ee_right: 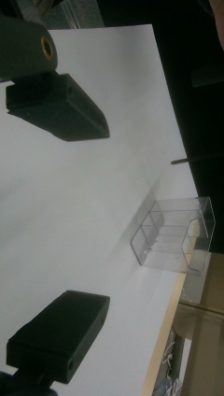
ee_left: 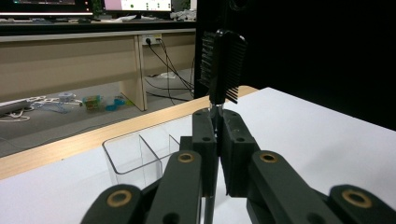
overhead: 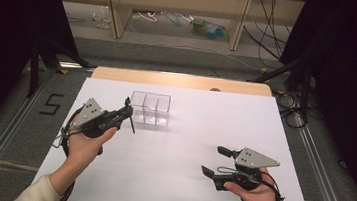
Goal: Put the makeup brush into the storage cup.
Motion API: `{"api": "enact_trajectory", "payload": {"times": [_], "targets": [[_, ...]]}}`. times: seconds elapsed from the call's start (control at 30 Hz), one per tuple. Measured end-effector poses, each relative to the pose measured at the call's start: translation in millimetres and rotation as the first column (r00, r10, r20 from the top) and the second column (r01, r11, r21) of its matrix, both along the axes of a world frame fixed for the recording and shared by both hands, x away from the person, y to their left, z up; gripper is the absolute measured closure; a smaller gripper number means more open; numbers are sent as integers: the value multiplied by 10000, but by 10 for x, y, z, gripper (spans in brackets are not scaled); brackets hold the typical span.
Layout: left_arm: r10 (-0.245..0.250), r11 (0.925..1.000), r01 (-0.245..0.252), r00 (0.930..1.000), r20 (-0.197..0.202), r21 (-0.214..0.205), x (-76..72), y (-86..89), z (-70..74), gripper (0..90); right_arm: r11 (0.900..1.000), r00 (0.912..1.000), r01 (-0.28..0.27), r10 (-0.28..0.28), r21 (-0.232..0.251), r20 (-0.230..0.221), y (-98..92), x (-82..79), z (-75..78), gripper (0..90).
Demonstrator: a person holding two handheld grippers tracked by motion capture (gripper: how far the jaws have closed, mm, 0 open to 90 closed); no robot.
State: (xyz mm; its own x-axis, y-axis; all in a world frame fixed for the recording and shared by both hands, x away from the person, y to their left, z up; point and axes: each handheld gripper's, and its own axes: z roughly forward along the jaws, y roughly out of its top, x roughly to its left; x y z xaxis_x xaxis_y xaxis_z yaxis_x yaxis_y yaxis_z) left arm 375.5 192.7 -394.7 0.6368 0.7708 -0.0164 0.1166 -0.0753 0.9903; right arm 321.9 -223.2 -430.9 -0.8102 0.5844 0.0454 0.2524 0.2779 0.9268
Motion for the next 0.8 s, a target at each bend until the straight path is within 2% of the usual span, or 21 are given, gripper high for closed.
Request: {"api": "enact_trajectory", "payload": {"times": [0.03, 0.07, 0.1, 0.13, 0.23, 0.3, 0.53, 0.8], "targets": [[45, 9999, -45, 10000, -75, -90, 3, -13, 1, 850, 10000, 10000, -1, 1, 6, -3, 0, -1, 1, 175], [8, 10000, -8, 10000, 27, 84, 20, -10, 8, 850, 10000, 10000, -6, 6, 3, -3, 1, -1, 1, 175], [49, 10000, -50, 9999, -88, -64, 21, -28, 7, 850, 10000, 10000, 4, -4, 0, 1, 1, -1, 0, 175], [-18, 10000, 18, 10000, 65, 61, 40, -26, 11, 851, 10000, 10000, -4, 4, 1, -3, 0, -1, 0, 175], [47, 10000, -47, 10000, -61, -38, 42, -39, 5, 850, 10000, 10000, -5, 5, -23, -25, -6, -3, 3, 175], [41, 9999, -41, 10000, 8, 97, 52, -24, 4, 850, 10000, 10000, 9, -9, -23, -40, -7, -1, 1, 175], [182, 9998, -183, 9998, -109, -58, 60, -14, 11, 850, 10000, 10000, -5, 5, -9, -16, -2, 1, -2, 175], [239, 9997, -239, 9997, -45, 50, 90, 0, 25, 850, 10000, 10000, -4, 4, -6, -50, -2, 2, -5, 175]]}}
